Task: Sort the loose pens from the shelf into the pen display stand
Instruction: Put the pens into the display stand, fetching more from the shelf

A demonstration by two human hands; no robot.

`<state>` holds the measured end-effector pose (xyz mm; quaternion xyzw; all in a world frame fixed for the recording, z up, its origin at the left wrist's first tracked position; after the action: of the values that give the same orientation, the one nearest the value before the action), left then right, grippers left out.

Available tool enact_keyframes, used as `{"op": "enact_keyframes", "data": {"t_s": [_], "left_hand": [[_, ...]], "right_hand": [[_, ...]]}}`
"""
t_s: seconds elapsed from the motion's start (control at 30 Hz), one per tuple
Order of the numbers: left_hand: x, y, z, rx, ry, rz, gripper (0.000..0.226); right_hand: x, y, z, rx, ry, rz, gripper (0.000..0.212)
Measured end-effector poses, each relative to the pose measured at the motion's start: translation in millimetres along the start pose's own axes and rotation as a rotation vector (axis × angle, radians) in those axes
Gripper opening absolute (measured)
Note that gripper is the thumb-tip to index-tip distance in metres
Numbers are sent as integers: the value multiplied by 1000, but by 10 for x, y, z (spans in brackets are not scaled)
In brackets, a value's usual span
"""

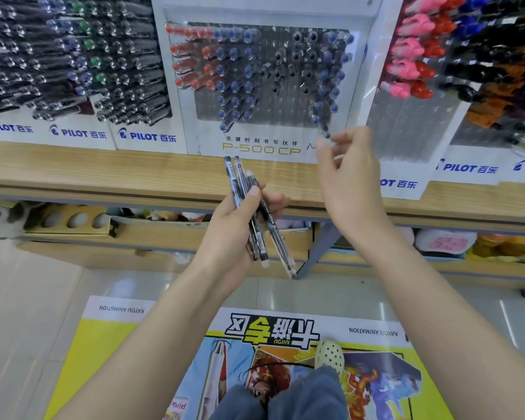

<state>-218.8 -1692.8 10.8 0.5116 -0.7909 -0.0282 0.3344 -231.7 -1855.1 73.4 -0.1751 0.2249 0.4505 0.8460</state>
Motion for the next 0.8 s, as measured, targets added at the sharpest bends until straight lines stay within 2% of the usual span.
{"op": "enact_keyframes", "data": {"t_s": [0.13, 0.2, 0.23, 0.4, 0.53, 0.67, 0.73, 0.8], "left_hand": [[-72, -7, -91, 71, 6, -71, 20], [-93, -8, -116, 97, -28, -98, 21], [-97, -12, -121, 114, -25, -102, 21], [-162, -30, -79, 113, -65, -160, 27], [-160, -20, -3, 37, -190, -177, 30], [-131, 1, 22, -6, -148, -187, 31], [-149, 3, -24, 24, -86, -217, 27], [-195, -2, -60, 37, -72, -262, 24]], "right_hand": [[673, 547, -112, 186, -12, 607, 31], [871, 749, -130, 257, -178, 732, 28], [903, 781, -128, 269, -223, 733, 24], [879, 750, -79, 146, -70, 655, 28], [857, 766, -31, 118, -80, 568, 15], [779, 761, -9, 84, -55, 479, 12], [626, 676, -80, 114, -84, 358, 9], [322, 508, -145, 109, -70, 139, 10]]}}
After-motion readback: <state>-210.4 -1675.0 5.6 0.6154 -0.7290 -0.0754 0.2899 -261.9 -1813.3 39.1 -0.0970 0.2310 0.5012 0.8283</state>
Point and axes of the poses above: each hand's wrist, its own y-axis away from the middle knuckle, its own x-axis out of the palm, z = x × y, the point moved 10 cm from there along -y, towards the middle knuckle, and after that the axes turned 5 degrees about z, right-handed, at the moved point
